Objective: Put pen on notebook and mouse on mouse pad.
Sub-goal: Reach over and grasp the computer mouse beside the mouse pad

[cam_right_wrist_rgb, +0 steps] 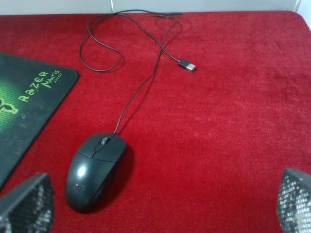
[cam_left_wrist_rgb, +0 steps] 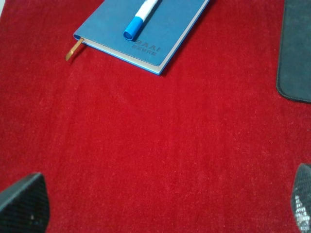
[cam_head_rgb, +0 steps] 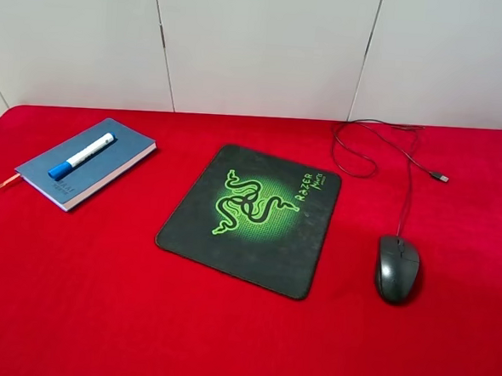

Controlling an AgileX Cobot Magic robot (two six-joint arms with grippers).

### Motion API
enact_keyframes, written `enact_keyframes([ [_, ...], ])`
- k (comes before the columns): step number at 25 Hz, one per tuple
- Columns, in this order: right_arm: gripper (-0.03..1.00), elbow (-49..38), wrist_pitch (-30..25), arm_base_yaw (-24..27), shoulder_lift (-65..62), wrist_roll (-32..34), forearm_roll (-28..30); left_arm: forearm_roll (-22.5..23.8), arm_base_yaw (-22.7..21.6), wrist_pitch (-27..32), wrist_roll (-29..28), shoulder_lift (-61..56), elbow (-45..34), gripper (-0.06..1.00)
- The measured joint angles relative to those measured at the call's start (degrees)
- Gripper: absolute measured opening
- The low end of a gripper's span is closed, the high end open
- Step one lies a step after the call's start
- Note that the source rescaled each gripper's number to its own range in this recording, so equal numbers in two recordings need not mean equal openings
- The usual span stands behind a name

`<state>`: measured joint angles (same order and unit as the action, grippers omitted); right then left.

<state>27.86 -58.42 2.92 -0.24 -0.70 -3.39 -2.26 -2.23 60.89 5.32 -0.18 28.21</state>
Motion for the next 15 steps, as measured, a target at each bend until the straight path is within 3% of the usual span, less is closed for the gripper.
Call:
enact_keyframes([
  [7,1.0,4.5,-0.6,0.0,2.3,0.1,-1.2,0.0,0.0,0.0,0.0,0.0,0.0,1.0],
  [15,1.0,16.9,0.0,-0.1,23.1,-3.1,-3.6,0.0,0.0,0.0,0.0,0.0,0.0,1.0],
])
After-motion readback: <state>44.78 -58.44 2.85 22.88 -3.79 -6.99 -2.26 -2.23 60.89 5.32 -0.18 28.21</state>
